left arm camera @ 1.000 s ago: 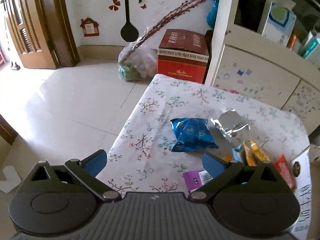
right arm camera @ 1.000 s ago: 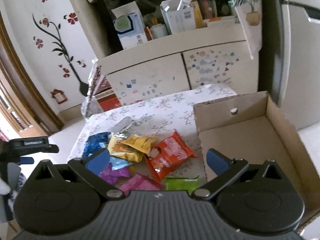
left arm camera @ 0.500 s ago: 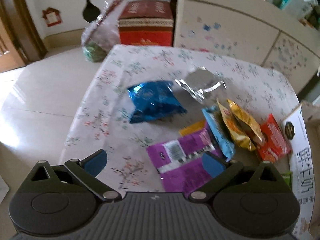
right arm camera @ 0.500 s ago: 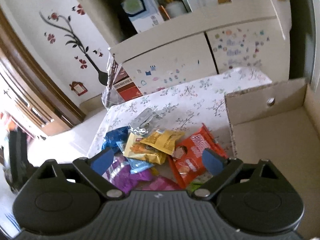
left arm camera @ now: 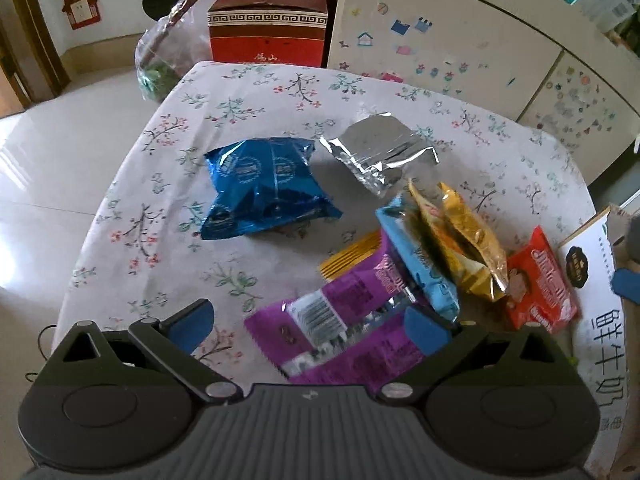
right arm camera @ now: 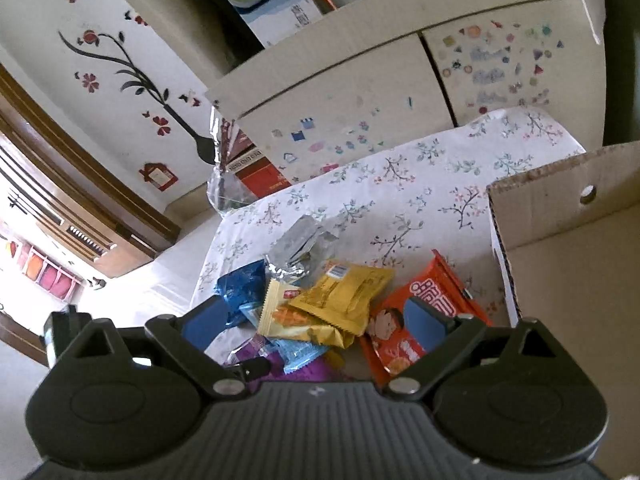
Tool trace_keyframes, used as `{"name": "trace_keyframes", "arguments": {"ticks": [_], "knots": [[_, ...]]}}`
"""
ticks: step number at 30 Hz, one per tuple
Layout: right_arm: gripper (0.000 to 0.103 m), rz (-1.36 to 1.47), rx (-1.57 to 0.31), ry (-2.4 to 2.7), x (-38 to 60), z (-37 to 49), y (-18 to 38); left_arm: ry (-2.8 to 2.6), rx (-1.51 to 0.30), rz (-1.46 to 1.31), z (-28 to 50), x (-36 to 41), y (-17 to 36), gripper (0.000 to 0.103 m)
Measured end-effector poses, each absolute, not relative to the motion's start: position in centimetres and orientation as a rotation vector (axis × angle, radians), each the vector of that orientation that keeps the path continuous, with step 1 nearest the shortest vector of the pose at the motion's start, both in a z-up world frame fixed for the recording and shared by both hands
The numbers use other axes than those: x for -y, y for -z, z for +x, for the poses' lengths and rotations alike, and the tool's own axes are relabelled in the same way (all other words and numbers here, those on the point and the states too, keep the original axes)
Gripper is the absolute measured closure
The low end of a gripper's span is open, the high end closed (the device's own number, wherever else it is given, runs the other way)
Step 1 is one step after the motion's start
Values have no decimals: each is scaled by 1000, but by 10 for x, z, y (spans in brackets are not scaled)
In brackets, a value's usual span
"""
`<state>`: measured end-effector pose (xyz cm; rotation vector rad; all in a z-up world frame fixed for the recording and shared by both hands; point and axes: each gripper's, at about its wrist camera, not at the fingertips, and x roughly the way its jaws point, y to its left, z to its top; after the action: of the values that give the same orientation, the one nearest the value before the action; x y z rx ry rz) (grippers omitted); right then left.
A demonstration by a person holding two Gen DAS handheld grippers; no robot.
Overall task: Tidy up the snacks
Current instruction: 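Lower the right gripper onto the yellow snack bag and close it, then grasp the purple snack bag with the left gripper while the right lifts the yellow bag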
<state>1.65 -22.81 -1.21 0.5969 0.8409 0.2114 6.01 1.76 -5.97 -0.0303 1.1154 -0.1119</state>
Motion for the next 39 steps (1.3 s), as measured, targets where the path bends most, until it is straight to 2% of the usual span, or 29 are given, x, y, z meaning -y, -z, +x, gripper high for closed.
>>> {"name": "trace_keyframes", "arguments": {"ticks": [24,27,29,32,35,39], "knots": [[8,607,-961,-171,195,84,67,231,-1067,37,51,2,71,0],[14,606,-973,-148,194,90,78,233,-1065,43,51,2,74,0],[26,620,-983,-138,195,93,84,229,-1067,33,51,1,74,0],[36,621,-984,-133,196,93,88,216,-1066,29,52,-3,73,0],[43,640,-994,-154,199,91,88,185,-1066,7,53,-12,72,0],[44,629,-1000,-181,198,89,86,149,-1054,-7,51,-22,69,0]]}}
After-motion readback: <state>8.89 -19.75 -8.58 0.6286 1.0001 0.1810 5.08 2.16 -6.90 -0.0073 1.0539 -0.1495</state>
